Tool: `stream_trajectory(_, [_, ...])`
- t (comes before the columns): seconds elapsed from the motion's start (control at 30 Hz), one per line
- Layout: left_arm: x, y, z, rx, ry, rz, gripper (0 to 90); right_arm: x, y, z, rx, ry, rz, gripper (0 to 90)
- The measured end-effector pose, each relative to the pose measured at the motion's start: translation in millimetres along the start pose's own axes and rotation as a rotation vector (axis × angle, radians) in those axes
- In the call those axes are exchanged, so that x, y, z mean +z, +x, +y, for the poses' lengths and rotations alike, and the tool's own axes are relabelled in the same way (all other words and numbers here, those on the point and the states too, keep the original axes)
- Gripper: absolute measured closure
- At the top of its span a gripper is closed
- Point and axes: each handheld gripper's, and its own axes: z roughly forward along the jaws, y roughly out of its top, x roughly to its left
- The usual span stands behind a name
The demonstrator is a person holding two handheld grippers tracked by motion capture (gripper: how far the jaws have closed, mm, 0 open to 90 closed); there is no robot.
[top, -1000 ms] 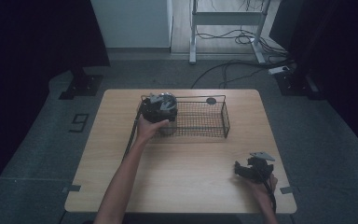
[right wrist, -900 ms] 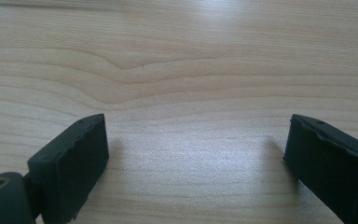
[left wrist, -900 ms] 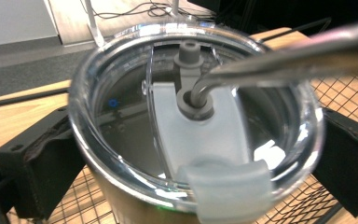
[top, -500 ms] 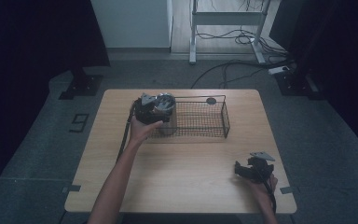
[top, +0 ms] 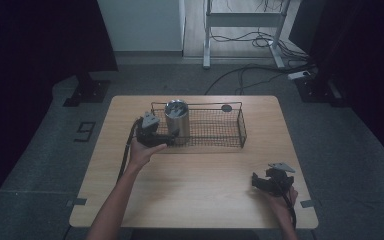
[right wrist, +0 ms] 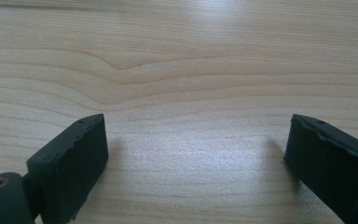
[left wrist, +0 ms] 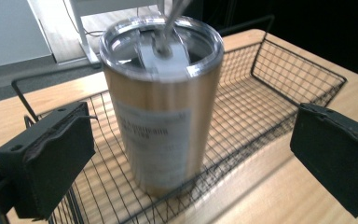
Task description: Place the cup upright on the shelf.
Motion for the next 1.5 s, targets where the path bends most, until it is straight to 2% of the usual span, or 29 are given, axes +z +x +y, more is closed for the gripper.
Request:
stream_trajectory(0.2, [-13.7,-3.9,-12.8,-0.01,-0.01,-0.023,1.1,-0.1,-0.1,0.0,-0.001,0.001,0.001,5.6])
stream_trajectory(0.33, [-30.2,-9.3,-22.9,-0.024,-0.04,-0.046,2.8,-0.1,-0.1,0.0,-0.001,0.0,0.001,5.6])
stream_trajectory(0.5, [-42.7,-13.5,-31.9,-0.023,-0.045,-0.052,3.3,-0.1,-0.1,0.0,-0.001,0.0,0.0,5.6])
stream_trajectory(0.67, [-53.5,-16.7,-48.1,-0.019,-0.029,-0.051,3.7,-0.1,0.0,0.0,-0.001,0.0,0.0,5.6])
stream_trajectory(0.77, [-56.2,-18.2,-59.5,-0.016,-0.006,-0.049,4.0,-0.2,0.1,0.0,0.001,0.001,0.0,5.6])
stream_trajectory(0.8, [-57.5,-19.6,-68.1,-0.012,0.006,-0.044,4.4,-0.1,0.0,0.0,-0.001,0.0,0.0,5.6])
stream_trajectory(0.83, [-57.5,-19.6,-68.1,-0.012,0.006,-0.044,4.7,-0.1,0.0,0.0,-0.001,0.0,0.0,5.6])
stream_trajectory(0.9, [-57.7,-20.6,-77.0,-0.017,0.025,-0.056,4.7,-0.2,0.1,-0.1,0.0,0.001,0.0,5.6])
stream_trajectory(0.97, [-58.0,-23.3,-88.6,-0.005,0.047,-0.046,4.9,-0.1,0.0,0.0,-0.001,0.0,0.001,5.6])
stream_trajectory(1.03, [-60.1,-25.5,-94.9,0.002,0.048,-0.042,5.8,-0.1,-0.1,0.0,-0.001,0.0,0.001,5.6])
stream_trajectory(1.23, [-63.2,-31.5,-108.2,0.026,0.07,-0.044,6.6,0.0,-0.1,0.0,-0.001,0.0,0.001,5.6])
stream_trajectory(1.4, [-62.1,-29.7,-115.3,-0.008,0.069,-0.062,6.7,-0.1,0.0,0.0,-0.001,0.0,0.001,5.6])
stream_trajectory(1.5, [-62.1,-29.4,-115.6,-0.011,0.068,-0.064,6.9,-0.1,-0.1,0.0,-0.001,0.0,0.001,5.6])
